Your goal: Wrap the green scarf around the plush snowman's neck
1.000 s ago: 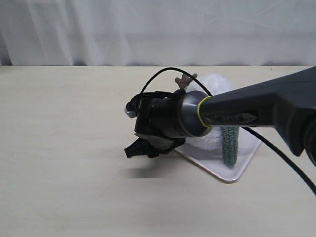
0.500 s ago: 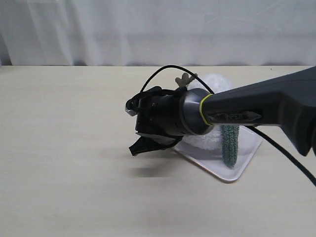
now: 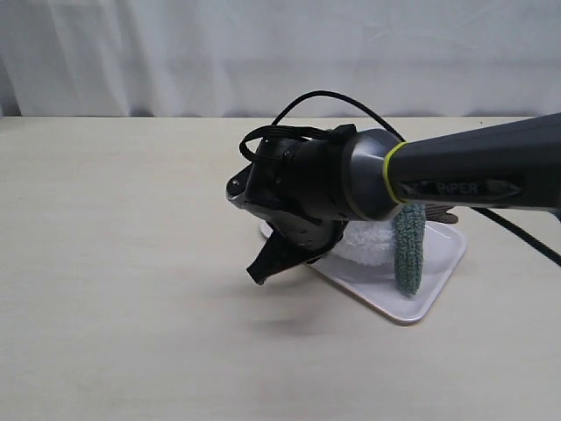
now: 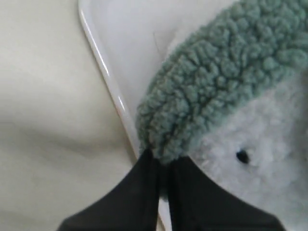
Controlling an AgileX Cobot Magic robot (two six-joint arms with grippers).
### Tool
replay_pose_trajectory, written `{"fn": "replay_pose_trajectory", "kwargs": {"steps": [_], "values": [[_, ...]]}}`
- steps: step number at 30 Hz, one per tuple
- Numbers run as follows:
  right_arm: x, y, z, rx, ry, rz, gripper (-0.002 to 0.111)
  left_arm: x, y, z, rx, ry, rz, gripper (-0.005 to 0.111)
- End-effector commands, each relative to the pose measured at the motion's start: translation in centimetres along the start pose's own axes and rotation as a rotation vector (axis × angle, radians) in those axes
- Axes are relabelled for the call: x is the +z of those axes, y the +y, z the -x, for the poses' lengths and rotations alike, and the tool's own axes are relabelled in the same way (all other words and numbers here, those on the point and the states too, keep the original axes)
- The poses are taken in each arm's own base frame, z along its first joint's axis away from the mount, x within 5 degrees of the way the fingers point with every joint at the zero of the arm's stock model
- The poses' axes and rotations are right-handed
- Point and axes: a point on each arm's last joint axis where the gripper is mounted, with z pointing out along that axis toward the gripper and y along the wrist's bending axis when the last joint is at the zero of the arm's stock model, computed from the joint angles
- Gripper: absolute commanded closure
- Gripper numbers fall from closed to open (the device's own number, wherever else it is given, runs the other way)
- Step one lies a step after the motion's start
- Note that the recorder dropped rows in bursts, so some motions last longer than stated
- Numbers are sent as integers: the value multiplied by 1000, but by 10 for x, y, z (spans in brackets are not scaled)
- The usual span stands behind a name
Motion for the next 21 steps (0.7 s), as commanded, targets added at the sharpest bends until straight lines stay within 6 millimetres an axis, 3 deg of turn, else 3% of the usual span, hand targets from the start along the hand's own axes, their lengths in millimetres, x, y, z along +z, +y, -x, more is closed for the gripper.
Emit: {"fn": "replay_pose_trajectory", "kwargs": {"steps": [1, 21], "values": [[-3, -6, -8, -71, 83, -40, 104, 0, 0, 0, 3, -13, -7, 107], [-4, -14, -22, -154, 229, -114, 104, 0, 0, 0, 3, -13, -7, 107]]}}
